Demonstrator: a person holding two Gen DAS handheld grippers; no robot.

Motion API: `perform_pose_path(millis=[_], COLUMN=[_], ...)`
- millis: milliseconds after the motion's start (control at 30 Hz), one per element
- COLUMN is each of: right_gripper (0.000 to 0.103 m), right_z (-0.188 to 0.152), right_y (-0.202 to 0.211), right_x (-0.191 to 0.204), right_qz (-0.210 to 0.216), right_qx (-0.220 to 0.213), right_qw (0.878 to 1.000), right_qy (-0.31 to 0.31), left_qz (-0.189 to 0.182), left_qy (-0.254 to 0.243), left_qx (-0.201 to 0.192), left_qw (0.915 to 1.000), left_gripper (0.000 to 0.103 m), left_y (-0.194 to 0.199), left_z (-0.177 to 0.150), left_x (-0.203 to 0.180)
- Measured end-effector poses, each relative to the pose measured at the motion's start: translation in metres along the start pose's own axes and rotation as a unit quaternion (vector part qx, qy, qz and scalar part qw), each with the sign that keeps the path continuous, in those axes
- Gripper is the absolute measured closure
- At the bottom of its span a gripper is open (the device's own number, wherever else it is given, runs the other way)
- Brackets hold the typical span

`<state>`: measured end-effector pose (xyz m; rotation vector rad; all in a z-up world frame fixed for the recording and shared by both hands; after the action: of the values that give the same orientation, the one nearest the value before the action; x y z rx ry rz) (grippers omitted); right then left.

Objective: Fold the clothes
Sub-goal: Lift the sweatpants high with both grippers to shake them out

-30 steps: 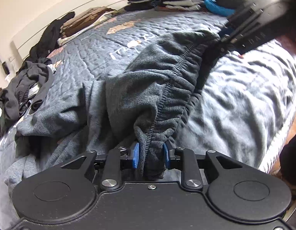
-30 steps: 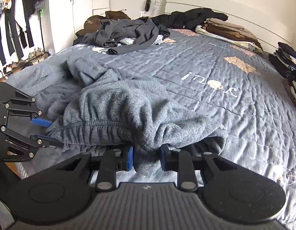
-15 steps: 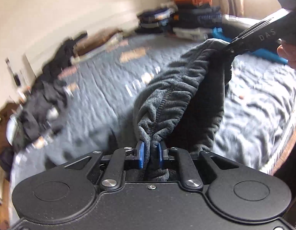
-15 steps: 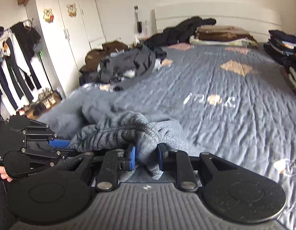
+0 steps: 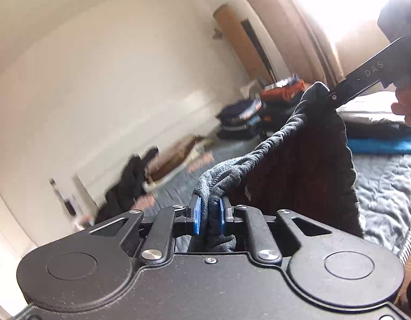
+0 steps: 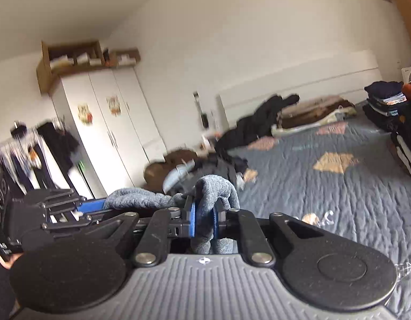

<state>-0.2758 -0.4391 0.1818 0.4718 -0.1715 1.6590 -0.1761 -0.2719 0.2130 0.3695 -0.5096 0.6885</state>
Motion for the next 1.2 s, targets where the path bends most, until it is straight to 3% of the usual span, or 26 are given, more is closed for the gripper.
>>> perform_pose_path(millis=[200, 233, 433, 500, 567, 633, 800, 900, 1000, 1200], right_gripper=[0.092, 0.092, 0.093, 0.094, 0.095, 0.1, 0.103, 0.103, 0.103, 0.099], right_z=[0.085, 0.101, 0.195, 0.214, 0.223, 0.216, 0.159, 0.095, 0.025, -0.061], right_y=[0.055, 0.065, 0.128, 0.145, 0.152, 0.14, 0.085, 0.033, 0.001, -0.004], right_x=[0.036, 0.043, 0.081, 0.092, 0.097, 0.091, 0.032, -0.04, -0.093, -0.118], right_qz=[0.026, 0.025, -0.014, -0.034, -0.056, -0.081, -0.133, -0.171, -0.193, -0.17], right_qx=[-0.085, -0.099, -0.174, -0.188, -0.189, -0.16, -0.074, 0.025, 0.096, 0.168], right_qw=[0.996, 0.994, 0.978, 0.972, 0.967, 0.969, 0.976, 0.979, 0.972, 0.968], right_qy=[0.029, 0.038, 0.11, 0.138, 0.162, 0.171, 0.158, 0.108, 0.089, 0.074], left_qz=[0.043, 0.05, 0.109, 0.079, 0.047, 0.01, -0.067, -0.102, -0.142, -0.18], left_qy=[-0.041, -0.046, -0.047, -0.021, -0.006, 0.009, 0.061, 0.086, 0.102, 0.148], left_qx=[-0.082, -0.096, -0.166, -0.158, -0.143, -0.124, -0.034, 0.028, 0.071, 0.121], left_qw=[0.9948, 0.993, 0.979, 0.9841, 0.9886, 0.9922, 0.9953, 0.9907, 0.982, 0.965], left_gripper=[0.089, 0.094, 0.102, 0.102, 0.102, 0.102, 0.102, 0.102, 0.102, 0.102], left_y=[0.043, 0.051, 0.086, 0.084, 0.071, 0.056, 0.004, -0.03, -0.051, -0.034], left_z=[0.107, 0.126, 0.222, 0.229, 0.219, 0.193, 0.091, 0.022, -0.033, -0.084], left_x=[0.023, 0.025, 0.039, 0.036, 0.022, 0.0, -0.07, -0.097, -0.12, -0.105])
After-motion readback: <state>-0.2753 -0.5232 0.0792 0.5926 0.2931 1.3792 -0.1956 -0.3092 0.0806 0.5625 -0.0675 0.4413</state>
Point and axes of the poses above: each gripper's, at about its wrist camera, not at the fingertips, and y roughly against the way its jaws point, x to its left, z to its top, the point moved 8 cm from there along -y, roughly the way its jaws point, and after that the axes turned 7 degrees about z, right-handed, at the moved point
